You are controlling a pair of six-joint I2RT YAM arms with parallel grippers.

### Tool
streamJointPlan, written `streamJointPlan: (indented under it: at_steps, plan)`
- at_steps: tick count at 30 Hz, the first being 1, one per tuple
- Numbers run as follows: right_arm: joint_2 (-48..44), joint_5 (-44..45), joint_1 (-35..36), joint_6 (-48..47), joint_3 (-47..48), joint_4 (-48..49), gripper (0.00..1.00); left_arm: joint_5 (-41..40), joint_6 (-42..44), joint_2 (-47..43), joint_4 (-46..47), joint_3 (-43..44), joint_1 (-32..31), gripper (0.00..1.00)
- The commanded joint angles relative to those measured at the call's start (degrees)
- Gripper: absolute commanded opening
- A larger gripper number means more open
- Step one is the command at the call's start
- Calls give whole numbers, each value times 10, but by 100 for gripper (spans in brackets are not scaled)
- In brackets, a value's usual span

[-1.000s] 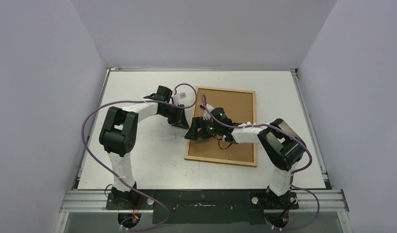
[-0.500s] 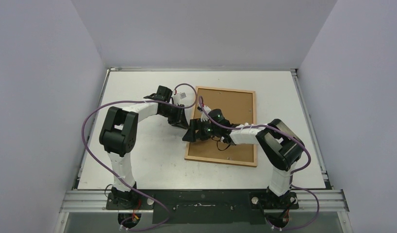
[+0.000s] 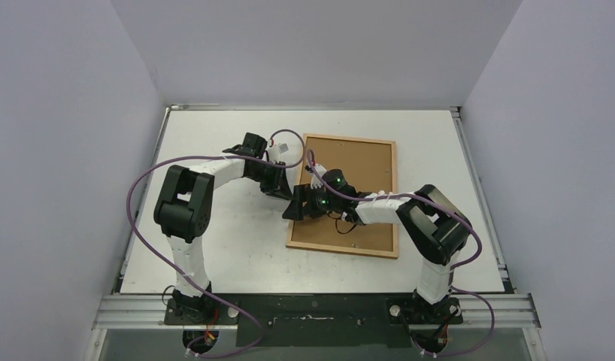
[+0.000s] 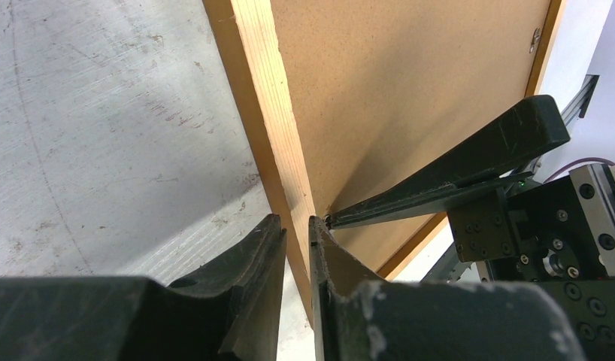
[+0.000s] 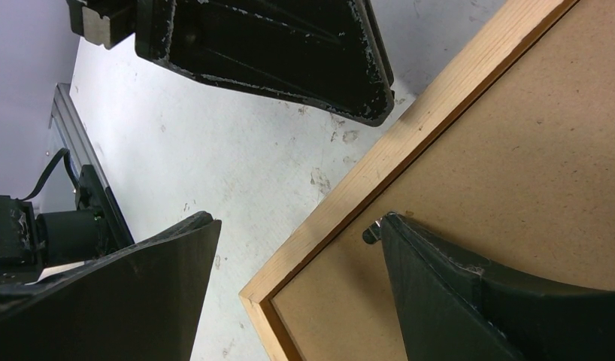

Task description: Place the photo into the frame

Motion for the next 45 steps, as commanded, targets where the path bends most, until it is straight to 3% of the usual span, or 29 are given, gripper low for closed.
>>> streamJointPlan:
  at_steps: [1,16,45]
  plan:
    - [-20,-1,13,-8,-7,-37,81,3,0,2,13,7,-1,17]
    - [-71,8,15,-17,-43,-69,81,4,-1,-1,11,5,-1,16]
    - [14,5,18,8,-11,20,80,14,-4,5,-3,19,-4,13]
